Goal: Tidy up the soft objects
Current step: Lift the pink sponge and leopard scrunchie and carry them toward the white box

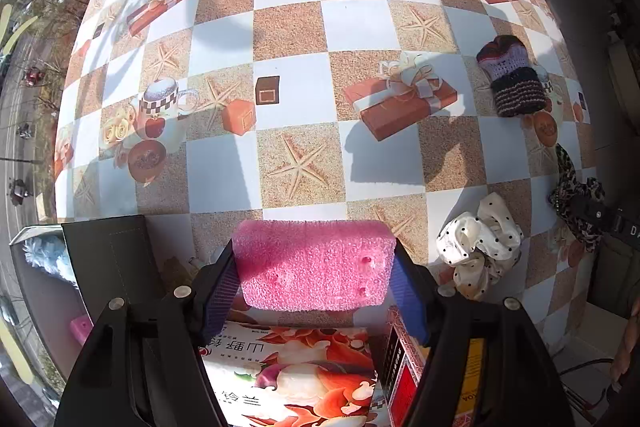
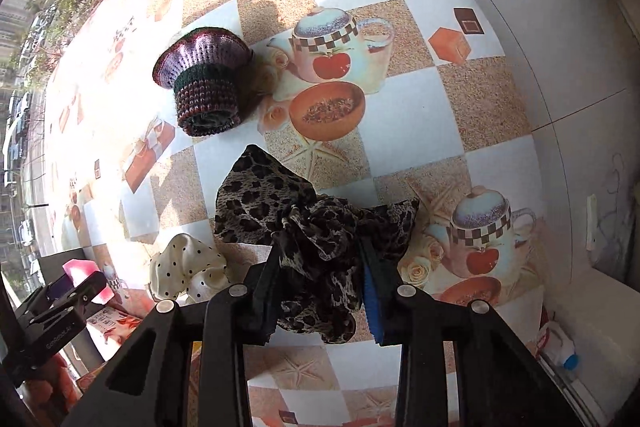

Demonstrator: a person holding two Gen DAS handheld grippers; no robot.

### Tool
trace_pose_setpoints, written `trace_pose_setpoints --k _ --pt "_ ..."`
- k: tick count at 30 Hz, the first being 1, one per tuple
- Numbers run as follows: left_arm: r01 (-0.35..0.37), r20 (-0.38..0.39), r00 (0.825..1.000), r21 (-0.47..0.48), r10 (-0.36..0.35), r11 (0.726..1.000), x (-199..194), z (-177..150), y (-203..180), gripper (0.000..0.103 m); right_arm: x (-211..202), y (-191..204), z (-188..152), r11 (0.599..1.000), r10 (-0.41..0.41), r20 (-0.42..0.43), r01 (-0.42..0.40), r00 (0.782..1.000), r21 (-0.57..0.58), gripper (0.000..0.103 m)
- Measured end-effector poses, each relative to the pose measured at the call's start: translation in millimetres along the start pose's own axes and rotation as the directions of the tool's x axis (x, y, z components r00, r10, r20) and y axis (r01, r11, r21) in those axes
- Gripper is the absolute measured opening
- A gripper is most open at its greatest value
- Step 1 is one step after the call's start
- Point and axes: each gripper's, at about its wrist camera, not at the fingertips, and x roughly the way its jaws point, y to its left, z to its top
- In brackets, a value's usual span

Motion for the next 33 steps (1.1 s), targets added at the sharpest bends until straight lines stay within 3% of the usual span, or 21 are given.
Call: trace_pose_setpoints --k 11,17,26,33 --pt "0.061 0.170 0.981 0.177 -0.091 0.982 -67 -6 -42 0.073 -44 -25 -30 0.996 0.052 0.047 -0.055 0.998 0.066 0.036" --pt "0.115 0.213 0.960 0.291 -0.181 0.950 -101 -25 -78 0.073 -57 0 -59 0.996 0.050 0.075 -0.056 0.996 0.075 0.036" --pt "0.146 0.192 0.942 0.507 -0.276 0.850 -123 -76 -125 0.073 -66 3 -86 0.992 0.045 0.106 -0.057 0.993 0.109 0.036" --pt "0.197 0.127 0.926 0.642 -0.356 0.741 -142 -124 -140 0.073 -79 5 -122 0.991 0.041 0.105 -0.054 0.994 0.120 0.036"
